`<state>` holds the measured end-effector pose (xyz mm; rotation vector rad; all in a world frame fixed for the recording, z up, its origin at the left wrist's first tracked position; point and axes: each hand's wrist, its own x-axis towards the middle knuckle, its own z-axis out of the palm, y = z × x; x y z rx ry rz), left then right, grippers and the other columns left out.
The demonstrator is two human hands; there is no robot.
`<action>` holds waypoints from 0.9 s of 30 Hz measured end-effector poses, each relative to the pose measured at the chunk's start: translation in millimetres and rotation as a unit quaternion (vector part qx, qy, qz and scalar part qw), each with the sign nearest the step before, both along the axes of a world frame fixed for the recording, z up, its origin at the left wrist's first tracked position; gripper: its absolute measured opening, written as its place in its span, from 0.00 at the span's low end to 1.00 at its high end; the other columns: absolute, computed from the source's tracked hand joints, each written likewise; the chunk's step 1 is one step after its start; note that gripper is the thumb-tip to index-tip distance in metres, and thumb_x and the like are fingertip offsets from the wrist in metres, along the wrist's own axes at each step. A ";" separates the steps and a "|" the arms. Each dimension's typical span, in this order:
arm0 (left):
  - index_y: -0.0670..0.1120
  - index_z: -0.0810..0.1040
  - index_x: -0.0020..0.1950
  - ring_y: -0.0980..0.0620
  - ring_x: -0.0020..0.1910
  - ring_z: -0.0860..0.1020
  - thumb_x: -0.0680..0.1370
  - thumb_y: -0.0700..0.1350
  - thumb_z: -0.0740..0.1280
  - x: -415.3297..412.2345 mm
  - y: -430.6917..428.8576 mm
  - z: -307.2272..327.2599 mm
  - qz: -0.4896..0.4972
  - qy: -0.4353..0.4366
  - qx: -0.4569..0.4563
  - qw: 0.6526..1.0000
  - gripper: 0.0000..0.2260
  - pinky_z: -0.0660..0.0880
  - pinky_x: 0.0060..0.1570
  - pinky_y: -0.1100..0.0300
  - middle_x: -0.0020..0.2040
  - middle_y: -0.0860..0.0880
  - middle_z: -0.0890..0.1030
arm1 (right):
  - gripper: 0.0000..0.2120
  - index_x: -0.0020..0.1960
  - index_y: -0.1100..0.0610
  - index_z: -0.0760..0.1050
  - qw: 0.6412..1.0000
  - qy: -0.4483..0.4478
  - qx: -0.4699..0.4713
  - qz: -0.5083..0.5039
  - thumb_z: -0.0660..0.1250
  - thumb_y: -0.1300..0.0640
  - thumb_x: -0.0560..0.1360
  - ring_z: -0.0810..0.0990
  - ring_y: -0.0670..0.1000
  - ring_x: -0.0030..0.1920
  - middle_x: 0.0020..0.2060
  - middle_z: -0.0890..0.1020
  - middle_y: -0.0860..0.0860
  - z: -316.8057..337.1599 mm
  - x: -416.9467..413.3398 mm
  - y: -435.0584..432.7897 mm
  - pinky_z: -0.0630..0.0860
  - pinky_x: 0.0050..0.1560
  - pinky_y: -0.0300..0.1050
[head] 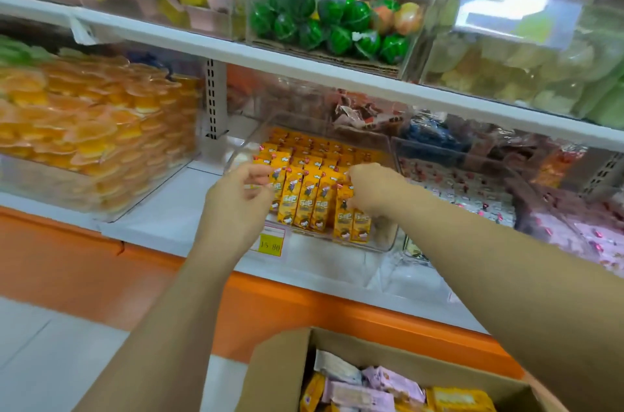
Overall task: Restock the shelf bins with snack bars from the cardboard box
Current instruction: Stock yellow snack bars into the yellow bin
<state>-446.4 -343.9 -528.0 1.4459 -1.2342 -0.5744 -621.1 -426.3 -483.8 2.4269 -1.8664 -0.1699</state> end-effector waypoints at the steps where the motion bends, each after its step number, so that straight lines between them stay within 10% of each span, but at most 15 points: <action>1: 0.53 0.76 0.56 0.64 0.43 0.76 0.78 0.41 0.63 -0.6 -0.5 -1.6 -0.006 -0.007 0.001 1.000 0.10 0.69 0.34 0.66 0.50 0.57 0.78 | 0.13 0.60 0.60 0.71 1.000 0.002 0.007 -0.010 0.66 0.59 0.77 0.77 0.60 0.55 0.57 0.77 0.58 -3.6 2.2 -5.3 0.75 0.51 0.50; 19: 0.51 0.77 0.58 0.66 0.46 0.75 0.79 0.39 0.63 -19.5 7.4 -9.8 -0.024 -0.105 -0.044 0.993 0.11 0.69 0.41 0.76 0.53 0.56 0.77 | 0.24 0.70 0.54 0.66 0.984 -0.152 -0.048 0.080 0.67 0.59 0.76 0.75 0.56 0.58 0.63 0.70 0.55 -2.1 -18.8 26.9 0.73 0.59 0.50; 27: 0.52 0.79 0.53 0.62 0.47 0.76 0.78 0.38 0.63 -75.4 46.1 -32.9 -0.114 -0.137 -0.089 0.980 0.11 0.72 0.43 0.69 0.48 0.61 0.77 | 0.10 0.56 0.55 0.78 0.923 -0.302 -0.117 0.207 0.67 0.62 0.75 0.71 0.36 0.42 0.42 0.71 0.40 -33.1 -89.8 111.7 0.68 0.42 0.30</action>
